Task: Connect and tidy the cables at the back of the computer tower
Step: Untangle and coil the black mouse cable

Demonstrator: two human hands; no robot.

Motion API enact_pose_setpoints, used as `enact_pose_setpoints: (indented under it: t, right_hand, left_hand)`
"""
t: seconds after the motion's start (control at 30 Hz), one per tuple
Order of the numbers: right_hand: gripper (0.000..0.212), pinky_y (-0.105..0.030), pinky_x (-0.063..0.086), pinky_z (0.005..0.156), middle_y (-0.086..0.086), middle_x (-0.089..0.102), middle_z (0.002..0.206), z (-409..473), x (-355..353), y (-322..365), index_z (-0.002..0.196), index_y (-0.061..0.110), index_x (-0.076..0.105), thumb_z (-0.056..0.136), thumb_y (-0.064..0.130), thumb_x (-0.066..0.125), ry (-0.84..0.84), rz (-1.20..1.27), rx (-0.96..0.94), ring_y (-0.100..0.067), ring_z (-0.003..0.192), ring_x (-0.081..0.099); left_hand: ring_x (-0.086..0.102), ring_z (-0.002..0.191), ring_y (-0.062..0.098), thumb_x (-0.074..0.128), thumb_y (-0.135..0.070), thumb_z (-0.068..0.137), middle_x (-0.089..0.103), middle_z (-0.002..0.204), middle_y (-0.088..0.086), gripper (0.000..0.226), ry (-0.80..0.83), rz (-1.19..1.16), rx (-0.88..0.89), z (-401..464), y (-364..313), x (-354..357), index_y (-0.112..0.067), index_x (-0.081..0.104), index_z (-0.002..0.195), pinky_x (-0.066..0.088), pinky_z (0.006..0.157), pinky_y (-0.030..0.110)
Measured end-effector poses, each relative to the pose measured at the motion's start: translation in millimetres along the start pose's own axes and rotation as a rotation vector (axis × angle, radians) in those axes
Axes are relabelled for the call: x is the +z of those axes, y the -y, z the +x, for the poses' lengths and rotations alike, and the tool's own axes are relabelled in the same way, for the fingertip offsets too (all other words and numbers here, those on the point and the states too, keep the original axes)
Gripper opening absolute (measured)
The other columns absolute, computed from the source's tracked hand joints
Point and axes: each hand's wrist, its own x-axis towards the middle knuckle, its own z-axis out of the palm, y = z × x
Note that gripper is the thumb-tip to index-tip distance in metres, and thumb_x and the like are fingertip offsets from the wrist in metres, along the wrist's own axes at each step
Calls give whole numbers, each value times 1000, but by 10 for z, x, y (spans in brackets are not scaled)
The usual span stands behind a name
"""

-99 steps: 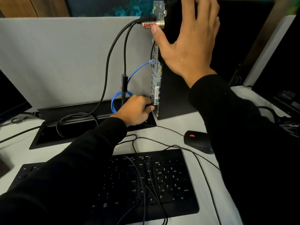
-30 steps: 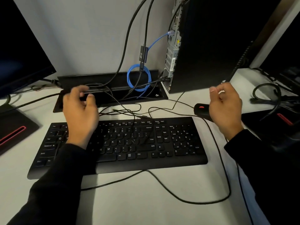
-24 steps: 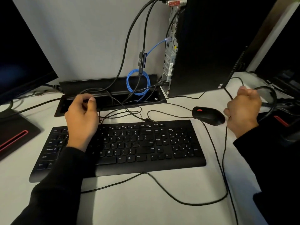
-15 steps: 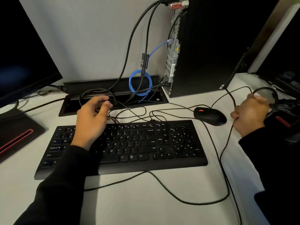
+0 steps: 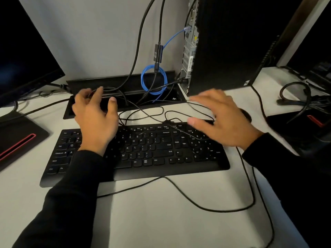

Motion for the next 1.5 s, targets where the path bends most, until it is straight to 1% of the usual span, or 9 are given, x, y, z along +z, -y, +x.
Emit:
enact_pose_setpoints:
  t: [0.07, 0.13, 0.27, 0.37, 0.47, 0.73, 0.9, 1.13, 1.5]
  right_hand:
    - [88, -43, 33, 110, 8, 54, 130, -15, 144, 115, 146, 32, 52, 80, 89, 40, 228, -207, -130, -14, 123, 47]
    - [78, -45, 43, 101, 8, 60, 116, 8, 254, 69, 139, 32, 59, 84, 83, 39, 300, -265, -175, -15, 110, 54]
    - [38, -43, 51, 77, 2, 66, 84, 60, 171, -74, 100, 18, 76, 102, 47, 52, 0, 43, -139, -16, 80, 59]
    - [30, -40, 51, 73, -3, 65, 78, 8, 49, -194, 92, 11, 72, 106, 31, 54, -262, 174, 71, -19, 74, 59]
    - [29, -34, 53, 70, -3, 65, 79, 10, 8, -407, 90, 19, 70, 106, 35, 53, -434, 334, 389, -20, 72, 62]
    - [30, -22, 32, 44, 0, 45, 63, 87, -101, -734, 73, 24, 62, 102, 23, 51, -725, 846, 838, -13, 47, 38]
    - [32, -20, 17, 43, 4, 25, 50, 130, -196, -783, 87, 17, 55, 98, 6, 27, -773, 1216, 959, -12, 42, 21]
    - [31, -16, 15, 39, 7, 23, 44, 24, -210, -988, 84, 20, 46, 100, 12, 20, -719, 1307, 1055, -10, 36, 23]
    - [18, -23, 28, 47, 1, 47, 63, 123, -258, -637, 88, 16, 61, 98, 11, 47, -745, 1307, 978, -12, 47, 35]
  left_hand:
    - [39, 136, 32, 56, -42, 95, 48, 143, 6, 39, -59, 71, 158, -14, -140, -50, -24, 70, 126, 29, 110, 49]
    - [52, 125, 26, 53, -41, 91, 64, 124, -3, 30, 92, -19, 353, -50, -340, -54, -27, 77, 102, 36, 109, 52]
    - [61, 107, 22, 51, -69, 84, 69, 107, -9, 50, 698, 230, 552, -336, -605, 150, -34, 67, 117, 50, 97, 46]
    - [61, 93, 23, 46, -61, 97, 66, 89, -5, 41, 572, 204, 636, -333, -505, 240, -26, 67, 98, 51, 84, 43]
    - [45, 57, 11, 39, -46, 108, 48, 62, -6, 48, 420, -207, 401, -241, -442, 167, -16, 49, 72, 41, 60, 29]
    - [18, 45, 11, 38, -38, 106, 25, 52, -9, 45, 45, -925, -461, 161, -90, -43, -26, 33, 62, 12, 47, 26]
    - [20, 47, 14, 40, -42, 96, 24, 55, -6, 38, 15, -914, -606, 275, 125, -103, -25, 35, 62, 18, 47, 26]
    - [15, 49, 14, 44, -44, 91, 22, 61, -6, 36, -49, -1073, -782, 361, 327, -244, -26, 35, 61, 18, 51, 25]
    - [26, 46, 11, 46, -38, 90, 32, 49, -12, 27, 31, -842, -581, 282, 138, -184, -26, 45, 67, 27, 53, 32]
